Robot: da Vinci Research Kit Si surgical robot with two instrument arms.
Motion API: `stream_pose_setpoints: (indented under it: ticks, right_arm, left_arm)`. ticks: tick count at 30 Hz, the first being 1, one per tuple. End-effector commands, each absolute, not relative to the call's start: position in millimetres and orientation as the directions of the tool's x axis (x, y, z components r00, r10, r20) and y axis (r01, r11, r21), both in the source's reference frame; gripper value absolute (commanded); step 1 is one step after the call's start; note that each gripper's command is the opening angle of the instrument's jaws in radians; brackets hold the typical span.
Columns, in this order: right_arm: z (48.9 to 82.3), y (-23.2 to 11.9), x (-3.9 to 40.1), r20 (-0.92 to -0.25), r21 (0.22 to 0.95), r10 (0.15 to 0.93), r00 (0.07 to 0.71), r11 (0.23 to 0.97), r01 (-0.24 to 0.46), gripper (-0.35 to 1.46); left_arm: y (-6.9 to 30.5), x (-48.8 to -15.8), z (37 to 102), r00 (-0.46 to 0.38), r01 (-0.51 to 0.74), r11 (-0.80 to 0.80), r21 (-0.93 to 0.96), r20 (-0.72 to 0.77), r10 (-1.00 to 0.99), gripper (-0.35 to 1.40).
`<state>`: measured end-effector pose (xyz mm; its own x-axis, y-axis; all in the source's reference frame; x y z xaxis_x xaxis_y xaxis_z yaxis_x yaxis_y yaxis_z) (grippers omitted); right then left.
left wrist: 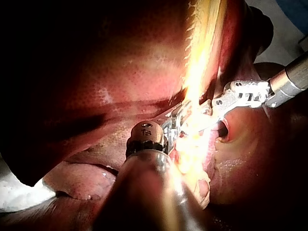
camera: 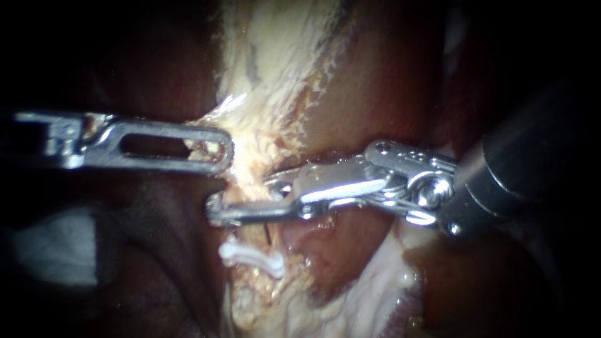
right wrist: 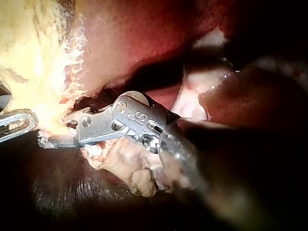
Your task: Going back third clip left tube
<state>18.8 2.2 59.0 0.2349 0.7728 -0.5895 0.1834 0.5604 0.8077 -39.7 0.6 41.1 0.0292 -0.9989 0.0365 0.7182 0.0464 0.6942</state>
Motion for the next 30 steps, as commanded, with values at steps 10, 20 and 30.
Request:
stream_pose_setpoints:
  ticks: [10, 20, 30]
  right_arm:
    - [59.0, 2.2, 18.8, -0.59, 0.807, 0.773, 0.235, 0.56, 0.185, -0.05]
    - [59.1, 2.1, 19.6, -0.59, 0.807, 0.773, 0.234, 0.562, 0.181, 0.55]
    - [60.0, 2.5, 20.3, -0.641, 0.767, 0.737, 0.212, 0.625, 0.145, 0.6]
  left_arm:
    - [0.6, -39.7, 41.1, 0.03, 0.718, 0.047, 0.694, 0.037, -0.999, -0.35]
    - [0.6, -39.7, 41.1, 0.03, 0.718, 0.047, 0.694, 0.037, -0.999, -0.35]
    - [0.5, -39.7, 40.8, 0.029, 0.718, 0.046, 0.694, 0.037, -0.999, -0.35]
